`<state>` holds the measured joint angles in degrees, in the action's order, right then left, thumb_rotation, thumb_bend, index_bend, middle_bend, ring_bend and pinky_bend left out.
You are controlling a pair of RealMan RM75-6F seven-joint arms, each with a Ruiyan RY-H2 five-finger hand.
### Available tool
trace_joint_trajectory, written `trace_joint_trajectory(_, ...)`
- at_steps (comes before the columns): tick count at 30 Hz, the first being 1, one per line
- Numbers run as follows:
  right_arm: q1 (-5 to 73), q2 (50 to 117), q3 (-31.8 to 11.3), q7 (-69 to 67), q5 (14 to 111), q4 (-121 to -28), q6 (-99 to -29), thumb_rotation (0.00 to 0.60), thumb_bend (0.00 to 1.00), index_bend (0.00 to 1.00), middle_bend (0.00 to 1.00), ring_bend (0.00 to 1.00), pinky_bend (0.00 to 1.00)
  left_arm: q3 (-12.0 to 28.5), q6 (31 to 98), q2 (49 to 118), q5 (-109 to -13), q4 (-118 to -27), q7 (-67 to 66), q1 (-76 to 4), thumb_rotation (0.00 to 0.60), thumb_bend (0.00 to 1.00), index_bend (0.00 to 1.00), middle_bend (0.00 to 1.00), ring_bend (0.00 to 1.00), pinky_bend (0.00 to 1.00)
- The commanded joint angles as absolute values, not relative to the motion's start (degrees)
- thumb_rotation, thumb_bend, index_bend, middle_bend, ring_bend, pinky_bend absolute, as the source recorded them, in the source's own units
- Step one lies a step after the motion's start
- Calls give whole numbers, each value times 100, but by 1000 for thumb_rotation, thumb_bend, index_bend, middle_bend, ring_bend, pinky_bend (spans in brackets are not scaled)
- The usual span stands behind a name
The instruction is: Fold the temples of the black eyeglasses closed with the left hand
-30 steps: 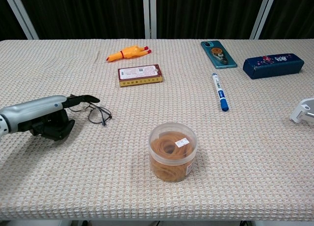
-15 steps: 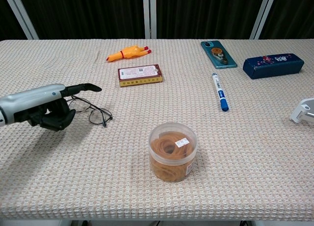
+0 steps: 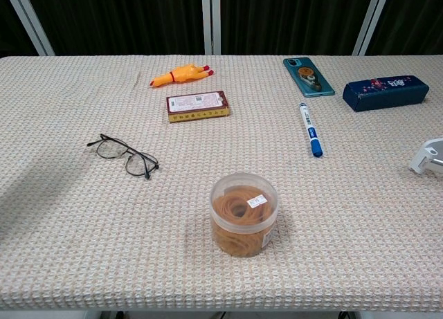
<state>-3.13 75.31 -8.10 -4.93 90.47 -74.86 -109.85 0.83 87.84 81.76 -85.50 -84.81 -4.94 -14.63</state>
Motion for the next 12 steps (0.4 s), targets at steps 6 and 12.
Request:
trace_joint_trajectory(6,-831,7337,-195,-266,8309,-7726,-9920,540,387,0,0,0,0,-478,9414,7761,-8534,-8557,-652,-441,39,68,125,0,20,218)
trace_joint_trajectory(12,-870,7433,-134,-394,8344,-7528,-9756,534,389,0,0,0,0,-669,9260,7548,-8707,-8637,-474,-309,3,63,124,0,20,211)
